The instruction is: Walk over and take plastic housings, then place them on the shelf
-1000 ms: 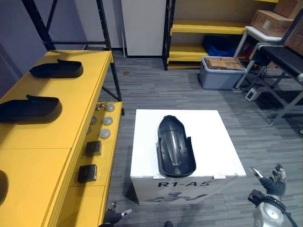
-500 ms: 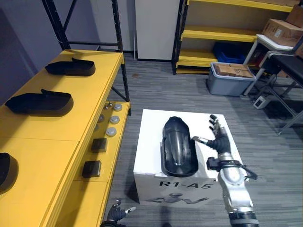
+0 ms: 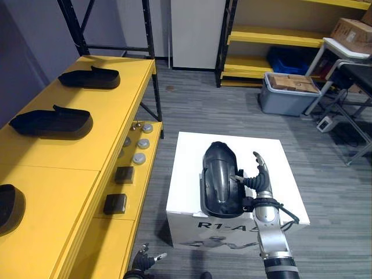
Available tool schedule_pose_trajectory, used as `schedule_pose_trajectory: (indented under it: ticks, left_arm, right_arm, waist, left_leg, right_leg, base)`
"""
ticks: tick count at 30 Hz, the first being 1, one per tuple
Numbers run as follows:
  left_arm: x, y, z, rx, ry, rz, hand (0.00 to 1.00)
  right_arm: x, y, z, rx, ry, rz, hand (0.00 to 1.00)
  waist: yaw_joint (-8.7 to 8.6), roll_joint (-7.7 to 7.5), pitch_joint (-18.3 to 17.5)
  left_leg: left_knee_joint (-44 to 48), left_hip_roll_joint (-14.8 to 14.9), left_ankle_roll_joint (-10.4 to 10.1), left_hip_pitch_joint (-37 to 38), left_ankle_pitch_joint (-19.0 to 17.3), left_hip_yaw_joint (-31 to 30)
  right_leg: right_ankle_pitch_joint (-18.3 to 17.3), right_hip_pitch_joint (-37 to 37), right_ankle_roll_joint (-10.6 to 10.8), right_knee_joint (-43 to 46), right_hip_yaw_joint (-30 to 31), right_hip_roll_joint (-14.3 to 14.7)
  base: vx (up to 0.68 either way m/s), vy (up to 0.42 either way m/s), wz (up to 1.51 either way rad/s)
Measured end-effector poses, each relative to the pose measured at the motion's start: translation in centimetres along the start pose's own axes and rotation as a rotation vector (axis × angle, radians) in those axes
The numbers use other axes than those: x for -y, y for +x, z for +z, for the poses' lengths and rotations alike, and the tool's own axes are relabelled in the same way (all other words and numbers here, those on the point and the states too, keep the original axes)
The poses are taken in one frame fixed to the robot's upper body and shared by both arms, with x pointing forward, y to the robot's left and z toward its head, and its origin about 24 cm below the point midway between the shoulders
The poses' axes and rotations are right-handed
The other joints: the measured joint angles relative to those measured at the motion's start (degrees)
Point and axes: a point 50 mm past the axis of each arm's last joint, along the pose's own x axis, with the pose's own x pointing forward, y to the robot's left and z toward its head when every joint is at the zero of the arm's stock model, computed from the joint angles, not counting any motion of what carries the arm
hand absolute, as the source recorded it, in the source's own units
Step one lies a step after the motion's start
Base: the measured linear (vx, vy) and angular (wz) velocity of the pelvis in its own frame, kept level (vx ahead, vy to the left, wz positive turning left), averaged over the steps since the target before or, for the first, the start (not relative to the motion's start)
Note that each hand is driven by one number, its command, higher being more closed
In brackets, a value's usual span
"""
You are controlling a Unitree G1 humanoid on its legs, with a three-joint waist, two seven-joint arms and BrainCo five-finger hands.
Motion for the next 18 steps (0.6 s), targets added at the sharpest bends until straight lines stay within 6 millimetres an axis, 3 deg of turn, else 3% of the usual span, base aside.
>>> schedule_pose_trajectory:
  ticks: [4, 7, 9, 10, 18]
  left_arm:
    - [0.3, 0.1, 0.2, 0.003, -0.005, -0.003, 0.00]
    - [0.7, 0.1, 0.3, 0.006, -0.002, -0.016, 0.00]
    - [0.8, 0.2, 0.4, 0.005, 0.000, -0.017, 0.00]
    - [0.8, 0.2, 0.4, 0.004, 0.000, -0.018, 0.00]
    - [0.7, 0.3, 0.3, -0.006, 0.013, -0.032, 0.00]
  right_arm:
    - [-0.2, -0.1, -2.0, -0.099, -0.027, 0.000, 0.00]
    - [-0.4, -0.4, -4.6, -0.216, -0.044, 0.008, 0.00]
    - [-0.3, -0.4, -4.8, -0.225, -0.047, -0.004, 0.00]
    - [-0.5, -0.1, -4.8, -0.227, -0.046, 0.002, 1.00]
    - [0.9, 1.3, -5.5, -0.258, -0.073, -0.001, 1.00]
  waist:
    - [0.05, -0.09, 0.54]
    - [0.27, -0.06, 0.74]
    - [0.52, -0.08, 0.74]
    - [0.55, -0.10, 0.73]
    - [0.53, -0.85, 0.46]
  left_leg:
    - [-0.28, -0.06, -0.04, -0.20, 0.20, -0.55]
    - [-0.64, -0.16, -0.05, -0.25, 0.56, -1.12]
    - [-0.88, -0.18, -0.12, -0.24, 0.75, -1.22]
    - [-0.89, -0.25, -0.08, -0.24, 0.80, -1.33]
    - [-1.11, -0.45, 0.01, -0.29, 1.27, -2.41]
  right_leg:
    - [-0.06, -0.08, 0.08, -0.02, -0.61, -0.17]
    - [-0.16, -0.17, 0.23, -0.03, -1.22, -0.37]
    - [-0.17, -0.23, 0.24, -0.02, -1.30, -0.43]
    - [-0.17, -0.22, 0.24, -0.03, -1.40, -0.48]
    - [-0.18, -0.01, 0.26, -0.24, -2.75, -0.75]
  base:
    - [0.01, 0.017, 0.08]
    - [0.02, 0.013, 0.09]
    - [0.03, 0.023, 0.04]
    - [0.00, 0.000, 0.00]
    - [0.00, 0.006, 0.07]
